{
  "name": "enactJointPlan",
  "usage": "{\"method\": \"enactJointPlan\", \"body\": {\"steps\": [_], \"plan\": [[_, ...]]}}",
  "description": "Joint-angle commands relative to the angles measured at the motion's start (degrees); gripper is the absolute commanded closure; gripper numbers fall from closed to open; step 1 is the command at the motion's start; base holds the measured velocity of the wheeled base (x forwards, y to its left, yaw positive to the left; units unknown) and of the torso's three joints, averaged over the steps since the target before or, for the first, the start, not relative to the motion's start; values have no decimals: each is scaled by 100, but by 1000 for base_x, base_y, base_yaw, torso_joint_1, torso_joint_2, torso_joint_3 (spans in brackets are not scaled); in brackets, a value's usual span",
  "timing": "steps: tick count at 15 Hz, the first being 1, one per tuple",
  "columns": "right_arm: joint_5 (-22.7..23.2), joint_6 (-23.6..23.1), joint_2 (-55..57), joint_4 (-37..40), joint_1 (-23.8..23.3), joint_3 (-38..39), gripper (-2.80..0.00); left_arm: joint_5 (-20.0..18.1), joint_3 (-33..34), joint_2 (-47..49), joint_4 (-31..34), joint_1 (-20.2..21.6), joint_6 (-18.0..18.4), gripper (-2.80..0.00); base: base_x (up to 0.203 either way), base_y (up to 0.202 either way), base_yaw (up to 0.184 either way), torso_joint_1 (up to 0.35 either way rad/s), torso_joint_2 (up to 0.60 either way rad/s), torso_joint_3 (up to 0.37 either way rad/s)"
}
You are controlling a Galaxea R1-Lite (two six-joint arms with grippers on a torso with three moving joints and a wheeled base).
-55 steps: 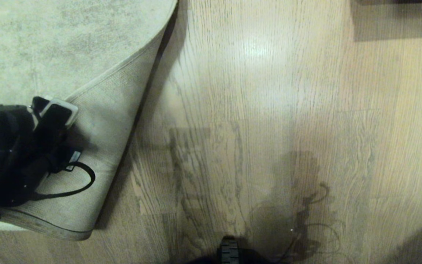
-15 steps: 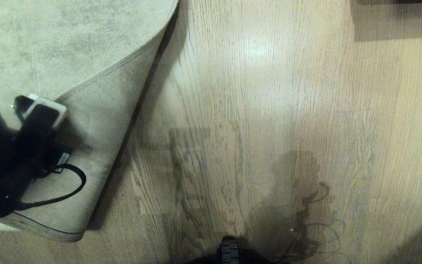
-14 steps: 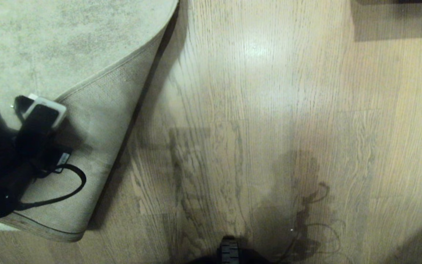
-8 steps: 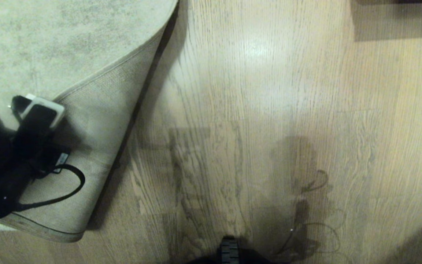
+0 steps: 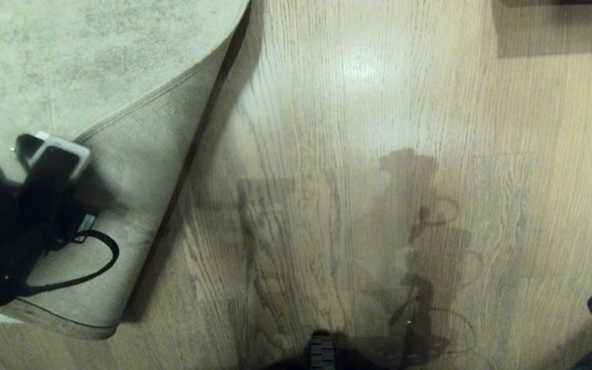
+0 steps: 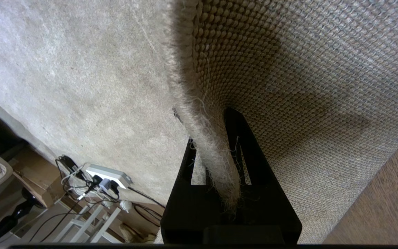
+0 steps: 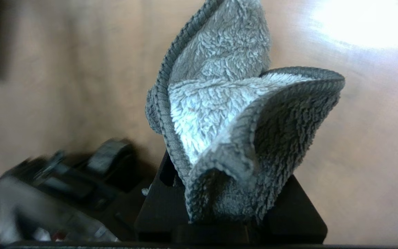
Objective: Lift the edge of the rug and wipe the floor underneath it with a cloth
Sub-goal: Wipe the floor under the carpet with a rag
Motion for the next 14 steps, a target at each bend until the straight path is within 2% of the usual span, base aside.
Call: {"method": "enactJointPlan", "body": {"steps": [1,4,6,11,14], "plan": [[385,-152,1161,-214,112,-242,0,34,25,11,-26,-2,12,0,0,0,0,0,0,0],[417,-224,1944,-669,1012,-510,0,35,6,11,-26,-2,21,0,0,0,0,0,0,0],[174,-234,2458,-906,1750,-712,0,34,14,11,-26,-2,21,0,0,0,0,0,0,0],[-993,-222,4099,-2361,3540,-1012,0,43,14,2,-26,-2,29,0,0,0,0,0,0,0],[-1805,-213,5149,-3371,4389,-1273,0,43,31,-33,-26,-2,21,0,0,0,0,0,0,0]]}}
